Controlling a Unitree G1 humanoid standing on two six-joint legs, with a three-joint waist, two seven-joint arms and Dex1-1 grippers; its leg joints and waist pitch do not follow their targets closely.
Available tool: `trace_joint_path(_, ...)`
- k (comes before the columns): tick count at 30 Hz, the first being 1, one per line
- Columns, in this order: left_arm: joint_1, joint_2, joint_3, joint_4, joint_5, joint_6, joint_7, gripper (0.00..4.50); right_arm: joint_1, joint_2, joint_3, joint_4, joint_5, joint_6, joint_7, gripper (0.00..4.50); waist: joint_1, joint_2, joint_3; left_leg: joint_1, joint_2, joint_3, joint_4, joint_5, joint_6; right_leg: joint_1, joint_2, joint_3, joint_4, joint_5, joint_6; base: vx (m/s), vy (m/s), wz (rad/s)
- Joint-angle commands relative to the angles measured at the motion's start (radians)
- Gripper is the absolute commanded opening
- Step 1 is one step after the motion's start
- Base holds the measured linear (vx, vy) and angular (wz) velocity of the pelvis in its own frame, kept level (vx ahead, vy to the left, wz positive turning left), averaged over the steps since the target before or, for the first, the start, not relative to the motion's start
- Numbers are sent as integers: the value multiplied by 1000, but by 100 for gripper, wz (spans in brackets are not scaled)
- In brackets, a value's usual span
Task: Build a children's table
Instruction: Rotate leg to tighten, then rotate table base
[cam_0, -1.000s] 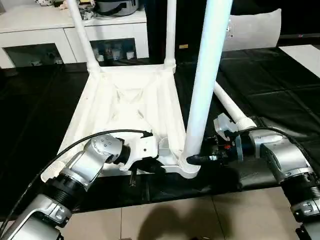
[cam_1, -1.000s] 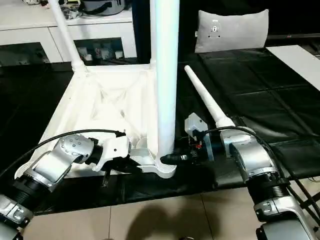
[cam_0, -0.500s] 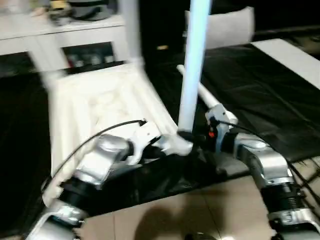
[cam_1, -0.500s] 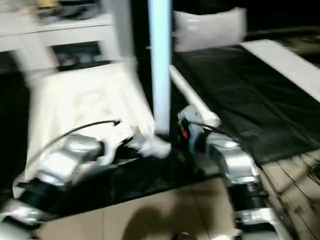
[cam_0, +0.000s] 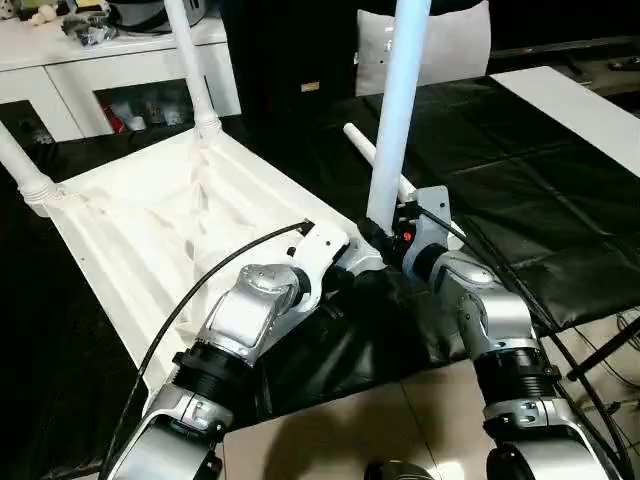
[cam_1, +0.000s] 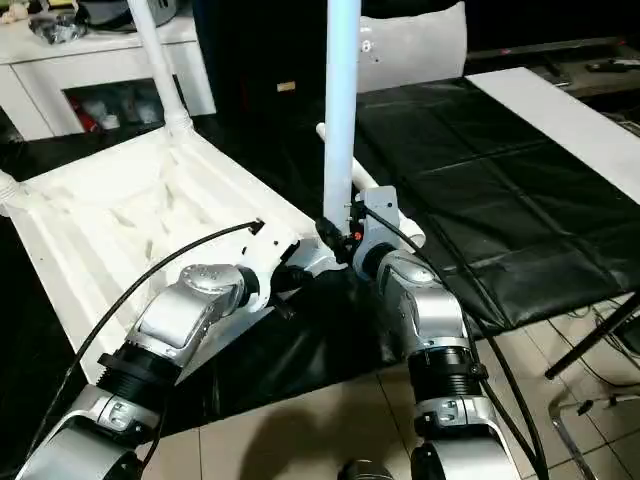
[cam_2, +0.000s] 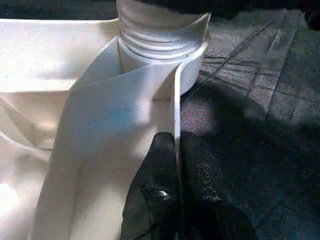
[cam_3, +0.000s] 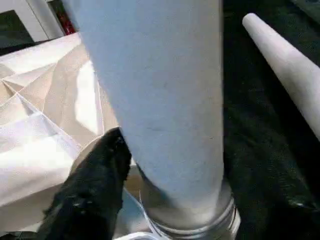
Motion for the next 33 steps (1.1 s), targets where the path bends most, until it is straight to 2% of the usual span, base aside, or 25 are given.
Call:
trace_joint_path(1, -28, 13, 6, -10, 3, -21, 21, 0, 30, -4, 40, -22, -8, 12, 12, 338, 15, -5, -69, -17, 19, 4, -64, -55, 144, 81, -45, 46, -51, -276, -147, 0, 0, 0)
trace_joint_path(4, -47, 17, 22, 30, 11, -36, 55, 0, 65, -19, 28, -97, 2, 38, 16, 358, 24, -6, -66, -12, 20, 6, -69, -104, 119, 79, -44, 48, -60, -329, -128, 0, 0, 0)
trace_joint_path(6, -59, 18, 34, 51, 11, -42, 69, 0, 88, -24, 15, -141, 20, 44, 23, 382, 25, -9, -66, -14, 20, 4, -72, -130, 103, 80, -44, 48, -60, -348, -116, 0, 0, 0)
trace_joint_path(7, -66, 21, 35, 64, 15, -49, 72, 44, 103, -30, 14, -170, 28, 53, 30, 392, 25, -8, -65, -15, 19, 4, -72, -134, 104, 81, -43, 48, -62, -353, -113, 0, 0, 0)
trace_joint_path(9, -78, 25, 39, 89, 23, -70, 86, 54, 135, -43, 20, -229, 41, 76, 46, 415, 27, -5, -65, -14, 18, 4, -72, -140, 103, 81, -43, 48, -64, -354, -105, 0, 0, 0)
trace_joint_path(11, -87, 26, 50, 108, 20, -88, 106, 61, 160, -55, 33, -272, 36, 99, 40, 428, 26, -7, -66, -14, 18, 4, -72, -133, 103, 80, -41, 48, -64, -347, -103, 0, 0, 0)
trace_joint_path(14, -99, 30, 60, 122, 12, -113, 112, 97, 178, -58, 36, -298, 31, 113, 26, 445, 26, -7, -66, -16, 16, 4, -72, -128, 104, 80, -43, 47, -64, -347, -105, 0, 0, 0)
trace_joint_path(17, -102, 35, 79, 103, -8, -148, 109, 124, 193, -59, 38, -316, 3, 123, -12, 450, 31, -5, -65, -13, 18, 3, -72, -133, 97, 76, -44, 48, -66, -361, -103, 0, 0, 0)
trace_joint_path(18, -102, 36, 82, 94, -13, -155, 106, 135, 196, -59, 38, -322, 4, 132, -16, 450, 32, -8, -65, -13, 18, 3, -73, -132, 96, 76, -43, 48, -66, -359, -103, 0, 0, 0)
trace_joint_path(21, -88, 60, 92, 22, -28, -172, 91, 147, 218, -69, 65, -378, 32, 201, 14, 450, 41, -6, -67, -13, 23, 1, -73, -115, 100, 78, -45, 52, -56, -318, -115, 0, 0, 0)
trace_joint_path(22, -86, 63, 92, 16, -28, -172, 92, 175, 220, -71, 69, -386, 34, 207, 17, 450, 45, -4, -67, -13, 24, 1, -73, -105, 103, 79, -45, 53, -52, -296, -122, 0, 0, 0)
trace_joint_path(24, -77, 77, 107, -16, -34, -153, 89, 182, 224, -73, 83, -393, 30, 208, 22, 450, 49, -4, -66, -10, 25, 3, -73, -102, 101, 76, -45, 55, -51, -286, -127, 0, 0, 0)
trace_joint_path(28, -46, 171, 181, -140, -18, -85, 123, 182, 231, -89, 137, -420, 40, 270, 61, 450, 55, 0, -63, -8, 26, 2, -78, -125, 81, 77, -44, 56, -49, -300, -124, 0, 0, 0)
trace_joint_path(29, -36, 218, 214, -166, -4, -61, 137, 182, 233, -90, 144, -425, 44, 297, 60, 450, 55, 1, -62, -7, 27, 1, -79, -134, 72, 77, -44, 57, -46, -301, -122, 0, 0, 0)
trace_joint_path(30, -35, 221, 215, -167, -3, -60, 137, 182, 233, -90, 145, -425, 44, 299, 59, 450, 53, 1, -61, -8, 26, 1, -80, -138, 68, 77, -43, 56, -47, -307, -119, 0, 0, 0)
trace_joint_path(31, -31, 240, 227, -173, 3, -52, 142, 182, 233, -89, 146, -426, 46, 312, 56, 450, 51, 4, -60, -4, 23, 2, -80, -155, 60, 74, -42, 56, -51, -330, -110, 0, 0, 0)
trace_joint_path(32, -23, 288, 241, -175, 24, -42, 152, 182, 233, -87, 147, -422, 42, 323, 49, 450, 50, 2, -58, -3, 22, 3, -80, -165, 53, 72, -41, 55, -55, -351, -99, 0, 0, 0)
trace_joint_path(33, -16, 328, 253, -174, 44, -33, 162, 165, 232, -84, 146, -416, 39, 331, 41, 450, 54, 4, -59, -2, 22, 0, -81, -168, 45, 71, -42, 55, -52, -364, -92, 0, 0, 0)
